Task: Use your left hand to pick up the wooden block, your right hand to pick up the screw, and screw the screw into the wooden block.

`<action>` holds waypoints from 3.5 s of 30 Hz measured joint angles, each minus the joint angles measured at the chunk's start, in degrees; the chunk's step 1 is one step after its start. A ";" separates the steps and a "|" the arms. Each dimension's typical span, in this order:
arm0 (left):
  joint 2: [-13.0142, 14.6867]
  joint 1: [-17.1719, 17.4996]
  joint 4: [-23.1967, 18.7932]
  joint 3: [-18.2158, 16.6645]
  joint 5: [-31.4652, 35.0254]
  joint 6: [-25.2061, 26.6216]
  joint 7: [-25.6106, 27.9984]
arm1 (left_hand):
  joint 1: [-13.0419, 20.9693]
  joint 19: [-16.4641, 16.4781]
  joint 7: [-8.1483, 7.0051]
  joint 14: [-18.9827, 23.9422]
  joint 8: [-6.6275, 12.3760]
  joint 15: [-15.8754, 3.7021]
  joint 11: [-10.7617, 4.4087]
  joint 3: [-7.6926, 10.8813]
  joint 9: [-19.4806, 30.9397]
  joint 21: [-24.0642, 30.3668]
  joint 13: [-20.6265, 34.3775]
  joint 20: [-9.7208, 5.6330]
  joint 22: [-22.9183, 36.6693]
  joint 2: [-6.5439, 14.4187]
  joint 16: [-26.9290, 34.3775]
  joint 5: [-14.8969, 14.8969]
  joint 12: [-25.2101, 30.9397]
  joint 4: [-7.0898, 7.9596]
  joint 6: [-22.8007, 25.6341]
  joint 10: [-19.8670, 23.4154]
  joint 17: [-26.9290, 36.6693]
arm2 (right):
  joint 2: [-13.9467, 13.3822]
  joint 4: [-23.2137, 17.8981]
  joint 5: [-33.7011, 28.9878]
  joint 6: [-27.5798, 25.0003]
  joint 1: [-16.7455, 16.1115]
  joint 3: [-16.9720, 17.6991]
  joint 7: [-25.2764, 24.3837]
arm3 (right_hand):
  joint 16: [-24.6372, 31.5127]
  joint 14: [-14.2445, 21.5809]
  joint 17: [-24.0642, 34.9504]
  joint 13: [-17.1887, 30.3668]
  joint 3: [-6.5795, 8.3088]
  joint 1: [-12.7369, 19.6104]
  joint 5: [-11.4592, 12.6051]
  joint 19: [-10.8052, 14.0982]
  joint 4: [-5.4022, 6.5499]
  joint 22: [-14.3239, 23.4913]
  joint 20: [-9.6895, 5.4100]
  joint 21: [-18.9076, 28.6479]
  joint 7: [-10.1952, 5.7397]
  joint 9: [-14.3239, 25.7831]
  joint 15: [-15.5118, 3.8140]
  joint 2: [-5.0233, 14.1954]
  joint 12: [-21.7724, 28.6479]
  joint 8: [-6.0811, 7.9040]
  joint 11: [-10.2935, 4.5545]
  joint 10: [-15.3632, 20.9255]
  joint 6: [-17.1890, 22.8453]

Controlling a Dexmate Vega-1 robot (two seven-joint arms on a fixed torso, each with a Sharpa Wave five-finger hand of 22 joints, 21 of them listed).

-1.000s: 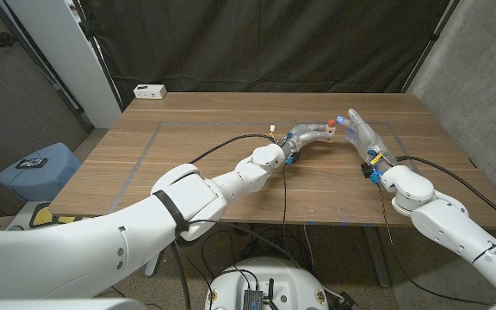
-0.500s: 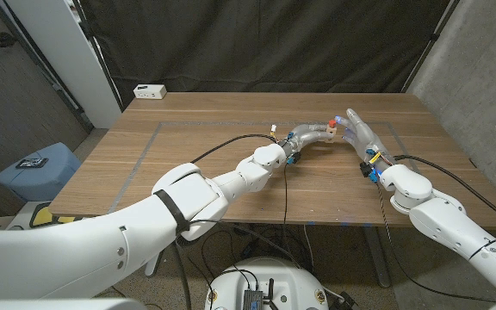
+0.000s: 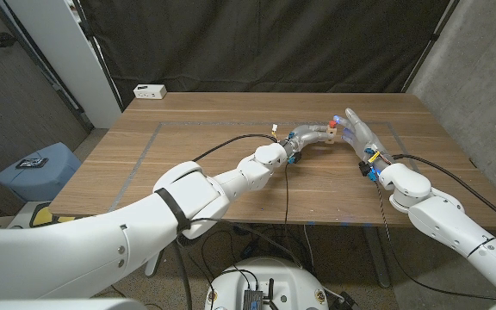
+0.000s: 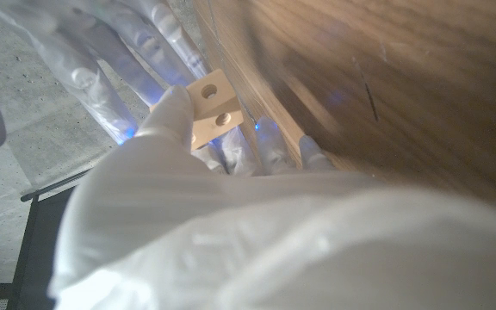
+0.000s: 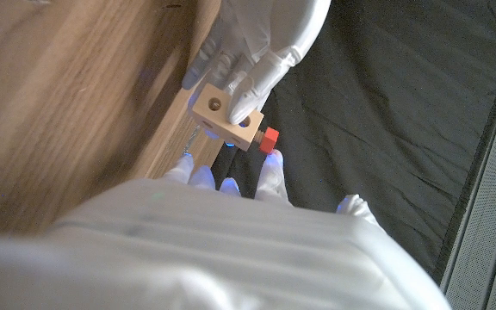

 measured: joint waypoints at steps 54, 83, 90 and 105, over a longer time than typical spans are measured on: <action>0.21 -0.20 -0.01 0.62 0.23 -0.73 -0.37 | -1.59 0.00 -1.44 0.00 -0.45 0.00 -0.12 -0.38 0.21 0.00 0.25 0.00 0.00 0.56 0.23 0.17 -1.06 0.73 -0.81 -0.10 -0.16 | 0.80 1.00 0.15 1.33 -0.40 0.61 -1.39 | 0.00 0.00 -0.01 0.00 0.12 0.00 0.00 0.00 0.12 0.00 0.00 0.00 -1.26 0.14 0.00 0.00 0.00 -0.01 0.00 0.00 -0.86; 0.27 0.20 -0.19 0.63 0.43 -2.01 -0.37 | -5.14 -0.31 -2.34 0.00 -0.38 0.00 -0.52 0.29 0.30 0.00 -0.07 0.93 0.00 1.67 0.23 0.07 -1.10 0.93 -1.90 -0.53 -0.16 | 0.32 1.42 0.89 0.93 -0.62 0.48 -0.40 | 0.00 0.00 -0.01 0.00 -0.13 -0.24 0.00 0.00 0.38 0.00 0.00 0.00 -1.43 0.13 0.00 0.22 0.00 0.22 0.00 0.00 -0.62; 0.35 0.38 -0.27 0.54 0.56 -2.84 -0.57 | -5.14 -0.10 -2.43 0.00 -0.39 0.00 -0.63 0.82 0.18 0.00 -0.05 0.71 0.00 1.66 0.22 -0.07 -1.30 0.50 -1.81 -0.42 -0.15 | -0.11 0.34 0.89 0.98 -1.33 0.59 -0.48 | 0.00 0.00 -0.01 0.00 -0.13 -0.48 0.00 0.00 0.38 0.00 0.00 0.00 -1.43 0.13 0.00 -0.02 0.00 0.22 0.00 0.00 -0.63; 0.46 0.87 -0.53 0.33 0.82 -4.00 -0.98 | -5.72 -0.10 -2.24 0.20 -0.19 -0.21 -0.58 1.14 0.21 0.00 -0.04 0.71 0.00 1.03 0.22 -0.12 -1.09 0.35 -1.19 0.26 -0.15 | -0.86 -1.44 0.74 0.99 -3.05 1.53 -1.18 | 0.00 0.00 -0.02 0.00 -0.13 -0.45 0.00 0.00 0.37 0.00 0.00 0.00 -1.43 0.12 0.00 0.00 0.00 0.21 0.00 0.00 -0.63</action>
